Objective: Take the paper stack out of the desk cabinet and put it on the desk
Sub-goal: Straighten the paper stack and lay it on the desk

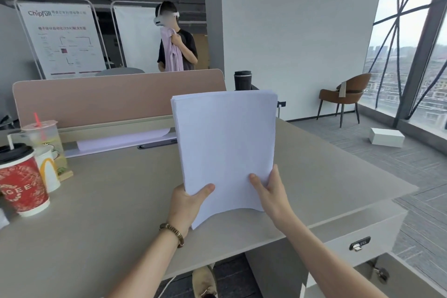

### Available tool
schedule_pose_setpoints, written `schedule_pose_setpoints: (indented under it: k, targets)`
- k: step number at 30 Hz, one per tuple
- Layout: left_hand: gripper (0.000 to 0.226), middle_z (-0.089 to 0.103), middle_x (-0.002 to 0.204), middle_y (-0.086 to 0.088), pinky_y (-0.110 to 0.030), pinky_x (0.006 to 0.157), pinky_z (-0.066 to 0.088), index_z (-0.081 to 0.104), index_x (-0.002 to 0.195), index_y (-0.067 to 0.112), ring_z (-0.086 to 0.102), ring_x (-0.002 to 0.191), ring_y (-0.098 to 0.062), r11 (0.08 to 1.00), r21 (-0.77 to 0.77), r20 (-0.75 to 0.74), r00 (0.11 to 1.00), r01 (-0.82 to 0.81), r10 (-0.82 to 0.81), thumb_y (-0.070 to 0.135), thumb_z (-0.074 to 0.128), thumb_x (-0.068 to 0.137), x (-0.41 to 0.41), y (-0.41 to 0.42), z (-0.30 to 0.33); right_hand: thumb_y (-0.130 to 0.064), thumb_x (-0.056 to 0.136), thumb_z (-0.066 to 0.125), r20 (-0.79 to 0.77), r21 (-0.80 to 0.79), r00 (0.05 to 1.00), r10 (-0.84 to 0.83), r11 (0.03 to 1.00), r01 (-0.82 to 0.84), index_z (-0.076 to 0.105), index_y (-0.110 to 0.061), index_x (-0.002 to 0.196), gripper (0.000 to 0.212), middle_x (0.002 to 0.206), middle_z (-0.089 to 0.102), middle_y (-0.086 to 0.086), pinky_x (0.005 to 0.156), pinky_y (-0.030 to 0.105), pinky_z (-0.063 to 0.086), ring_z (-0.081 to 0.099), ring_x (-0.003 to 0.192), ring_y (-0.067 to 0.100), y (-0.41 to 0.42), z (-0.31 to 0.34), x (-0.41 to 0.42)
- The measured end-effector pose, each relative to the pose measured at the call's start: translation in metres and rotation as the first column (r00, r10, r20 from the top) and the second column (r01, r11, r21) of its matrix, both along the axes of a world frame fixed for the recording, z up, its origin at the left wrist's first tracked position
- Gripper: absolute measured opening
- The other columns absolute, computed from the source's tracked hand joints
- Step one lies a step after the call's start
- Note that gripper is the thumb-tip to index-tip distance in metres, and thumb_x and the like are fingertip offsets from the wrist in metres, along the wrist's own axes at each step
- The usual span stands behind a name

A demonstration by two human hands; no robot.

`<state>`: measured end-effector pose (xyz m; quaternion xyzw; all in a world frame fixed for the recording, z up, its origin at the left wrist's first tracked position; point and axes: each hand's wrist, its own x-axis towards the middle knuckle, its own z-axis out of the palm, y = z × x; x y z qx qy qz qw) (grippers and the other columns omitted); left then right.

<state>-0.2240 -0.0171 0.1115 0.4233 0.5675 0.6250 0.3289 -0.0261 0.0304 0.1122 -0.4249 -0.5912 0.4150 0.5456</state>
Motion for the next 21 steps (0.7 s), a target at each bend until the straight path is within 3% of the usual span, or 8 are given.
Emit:
schedule_pose_setpoints:
  k: [5,9,12,14,17,21]
  targets:
    - [0.012,0.079,0.084,0.012,-0.023,0.072,0.056,0.077,0.086,0.022,0.074,0.081,-0.003,0.999,-0.003,-0.014,0.999,-0.035,0.035,0.019,0.083,0.076,0.001,0.000,-0.002,-0.028,0.093,0.063,0.044,-0.044,0.997,0.062,0.997,-0.060,0.049,-0.038,0.111,0.024,0.110,0.069,-0.018,0.094,0.040,0.054,0.067,0.103,0.003,0.004,-0.011,0.002]
    - [0.011,0.078,0.084,0.011,-0.028,0.074,0.058,0.077,0.084,0.023,0.074,0.082,-0.007,0.999,-0.023,-0.106,0.994,-0.027,0.025,0.023,0.084,0.075,0.003,0.009,0.006,-0.023,0.095,0.061,0.060,-0.058,0.997,0.055,0.997,-0.052,0.046,-0.012,0.113,0.026,0.112,0.068,-0.006,0.089,0.039,0.057,0.068,0.102,0.013,0.013,-0.002,0.010]
    - [0.018,0.077,0.086,0.007,-0.029,0.072,0.056,0.077,0.088,0.016,0.073,0.083,-0.012,0.997,-0.008,-0.257,0.964,-0.079,0.074,0.026,0.083,0.075,0.016,0.024,0.015,-0.022,0.093,0.064,0.076,-0.051,0.997,-0.004,0.999,0.008,0.044,-0.003,0.106,0.030,0.108,0.066,0.007,0.081,0.042,0.058,0.068,0.096,0.023,0.025,0.006,0.022]
    - [0.024,0.075,0.088,0.010,-0.025,0.070,0.053,0.074,0.095,0.017,0.072,0.084,-0.010,0.995,0.032,-0.321,0.942,-0.093,0.098,0.025,0.082,0.074,0.030,0.036,0.023,-0.023,0.091,0.066,0.081,-0.060,0.995,-0.050,0.997,0.055,0.044,-0.001,0.102,0.033,0.104,0.065,0.009,0.075,0.040,0.056,0.067,0.092,0.026,0.036,0.010,0.035]
    - [0.041,0.072,0.096,0.015,-0.026,0.077,0.053,0.065,0.107,0.024,0.069,0.088,-0.005,0.998,0.044,-0.302,0.951,-0.047,0.058,0.023,0.084,0.071,0.055,0.056,0.032,-0.023,0.088,0.070,0.114,-0.069,0.988,-0.103,0.991,0.111,0.046,0.000,0.098,0.035,0.096,0.062,0.008,0.068,0.037,0.050,0.060,0.082,0.025,0.054,0.014,0.060]
    - [0.044,0.068,0.095,0.008,-0.027,0.070,0.048,0.054,0.103,0.014,0.065,0.082,-0.013,0.997,-0.037,-0.274,0.960,-0.066,0.053,0.026,0.083,0.072,0.088,0.087,0.034,-0.022,0.084,0.074,0.186,-0.090,0.975,-0.119,0.986,0.138,0.051,-0.006,0.106,0.036,0.099,0.061,0.003,0.068,0.035,0.049,0.060,0.087,0.024,0.091,0.024,0.095]
